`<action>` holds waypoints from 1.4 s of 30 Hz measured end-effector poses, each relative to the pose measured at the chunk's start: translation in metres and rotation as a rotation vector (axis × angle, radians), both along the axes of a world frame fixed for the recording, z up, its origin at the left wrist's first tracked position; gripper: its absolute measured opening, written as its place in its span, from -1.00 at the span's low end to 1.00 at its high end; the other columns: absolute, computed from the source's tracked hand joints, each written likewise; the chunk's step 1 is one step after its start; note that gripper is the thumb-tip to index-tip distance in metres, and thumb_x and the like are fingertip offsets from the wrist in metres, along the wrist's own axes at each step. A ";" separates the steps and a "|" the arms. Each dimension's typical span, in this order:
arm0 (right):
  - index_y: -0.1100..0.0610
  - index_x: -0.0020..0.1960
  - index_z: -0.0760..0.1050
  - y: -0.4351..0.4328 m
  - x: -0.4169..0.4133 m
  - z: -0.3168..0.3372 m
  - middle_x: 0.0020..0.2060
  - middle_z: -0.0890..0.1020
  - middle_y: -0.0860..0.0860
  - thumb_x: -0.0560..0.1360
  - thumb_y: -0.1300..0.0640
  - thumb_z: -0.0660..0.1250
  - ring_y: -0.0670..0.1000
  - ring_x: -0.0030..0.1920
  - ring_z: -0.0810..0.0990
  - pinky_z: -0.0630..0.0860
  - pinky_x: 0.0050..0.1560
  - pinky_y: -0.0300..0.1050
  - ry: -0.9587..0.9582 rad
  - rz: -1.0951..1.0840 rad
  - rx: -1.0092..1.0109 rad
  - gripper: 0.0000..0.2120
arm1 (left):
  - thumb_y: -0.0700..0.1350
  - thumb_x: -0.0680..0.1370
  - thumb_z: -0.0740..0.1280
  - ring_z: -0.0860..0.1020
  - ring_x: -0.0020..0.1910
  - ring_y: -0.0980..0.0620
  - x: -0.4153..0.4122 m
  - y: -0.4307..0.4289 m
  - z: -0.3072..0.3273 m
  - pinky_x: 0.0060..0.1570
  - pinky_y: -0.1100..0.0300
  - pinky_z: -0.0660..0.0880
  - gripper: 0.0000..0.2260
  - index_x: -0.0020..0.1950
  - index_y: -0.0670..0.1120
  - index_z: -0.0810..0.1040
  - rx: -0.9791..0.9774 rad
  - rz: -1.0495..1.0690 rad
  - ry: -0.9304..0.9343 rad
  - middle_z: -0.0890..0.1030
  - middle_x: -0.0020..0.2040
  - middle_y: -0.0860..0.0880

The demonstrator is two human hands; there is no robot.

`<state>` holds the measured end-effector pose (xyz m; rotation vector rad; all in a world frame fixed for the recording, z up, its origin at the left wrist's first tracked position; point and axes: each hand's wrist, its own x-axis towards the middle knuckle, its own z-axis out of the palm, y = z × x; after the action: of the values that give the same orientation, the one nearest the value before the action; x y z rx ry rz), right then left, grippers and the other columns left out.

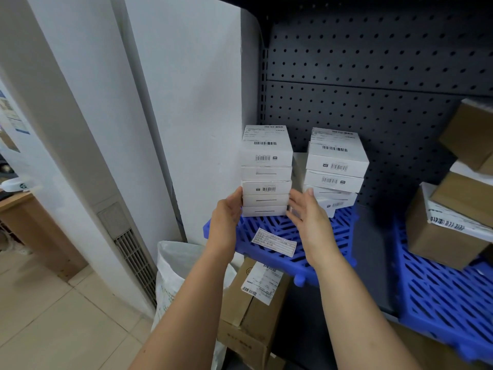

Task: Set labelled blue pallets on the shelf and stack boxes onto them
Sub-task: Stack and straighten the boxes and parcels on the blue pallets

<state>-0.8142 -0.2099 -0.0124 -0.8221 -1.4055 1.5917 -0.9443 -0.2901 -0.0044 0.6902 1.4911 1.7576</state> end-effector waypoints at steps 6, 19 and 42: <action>0.07 0.33 0.46 0.002 0.004 0.004 0.17 0.59 -0.09 0.65 -0.16 -0.06 -0.10 0.27 0.50 0.35 0.39 -0.04 0.011 0.047 -0.057 -0.50 | -0.11 0.67 -0.12 0.45 0.30 0.11 -0.008 -0.001 -0.004 0.27 0.26 0.31 -0.58 0.21 0.07 0.52 0.011 0.029 -0.075 0.58 0.15 0.18; 0.13 0.36 0.40 0.008 0.000 0.017 0.28 0.51 0.01 0.59 -0.26 -0.05 -0.01 0.33 0.44 0.33 0.41 0.01 -0.016 0.116 -0.123 -0.40 | -0.03 0.67 -0.04 0.47 0.35 -0.01 -0.018 0.004 -0.006 0.42 0.07 0.30 -0.57 0.42 -0.10 0.45 -0.024 0.076 -0.257 0.53 0.35 -0.02; -0.02 0.29 0.48 -0.027 -0.034 0.005 0.02 0.58 -0.18 0.61 -0.25 -0.08 -0.08 0.19 0.51 0.33 0.37 -0.07 -0.051 -0.095 -0.073 -0.49 | 0.00 0.67 -0.03 0.55 0.26 -0.02 -0.081 -0.014 -0.011 0.40 0.06 0.35 -0.56 0.23 -0.13 0.58 -0.042 -0.191 -0.253 0.62 0.23 -0.08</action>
<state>-0.8480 -0.2369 -0.0071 -0.9650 -1.3306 1.5666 -1.0251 -0.3041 -0.0158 0.5466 1.2451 1.5981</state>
